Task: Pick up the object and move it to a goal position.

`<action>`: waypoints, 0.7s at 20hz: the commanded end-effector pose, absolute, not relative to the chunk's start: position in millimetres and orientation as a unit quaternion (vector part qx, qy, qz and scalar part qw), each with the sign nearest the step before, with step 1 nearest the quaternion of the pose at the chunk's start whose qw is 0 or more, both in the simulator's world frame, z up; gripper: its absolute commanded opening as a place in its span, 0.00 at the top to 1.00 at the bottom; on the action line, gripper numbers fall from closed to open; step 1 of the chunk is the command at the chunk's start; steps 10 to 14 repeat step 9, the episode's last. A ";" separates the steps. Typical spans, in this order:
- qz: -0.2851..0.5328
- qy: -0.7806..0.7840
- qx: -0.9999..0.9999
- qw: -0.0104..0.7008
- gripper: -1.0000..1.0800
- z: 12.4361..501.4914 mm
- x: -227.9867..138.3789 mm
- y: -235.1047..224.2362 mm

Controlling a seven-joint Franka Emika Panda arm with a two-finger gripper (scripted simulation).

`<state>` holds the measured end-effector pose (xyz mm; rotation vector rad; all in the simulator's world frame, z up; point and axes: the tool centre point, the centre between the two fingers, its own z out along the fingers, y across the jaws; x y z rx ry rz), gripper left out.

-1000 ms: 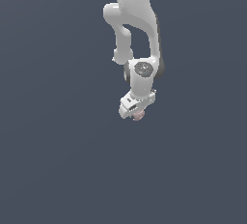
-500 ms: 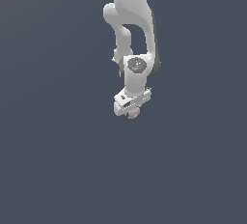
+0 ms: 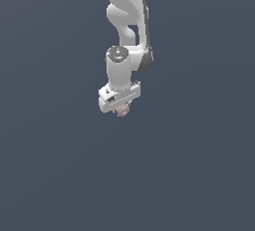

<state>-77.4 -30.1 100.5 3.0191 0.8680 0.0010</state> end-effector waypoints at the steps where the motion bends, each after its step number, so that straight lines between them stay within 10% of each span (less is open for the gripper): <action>1: 0.000 0.277 0.961 0.000 1.00 109.6 -79.2 -45.3; 14: 0.000 0.277 0.961 0.000 1.00 121.5 -79.8 -65.9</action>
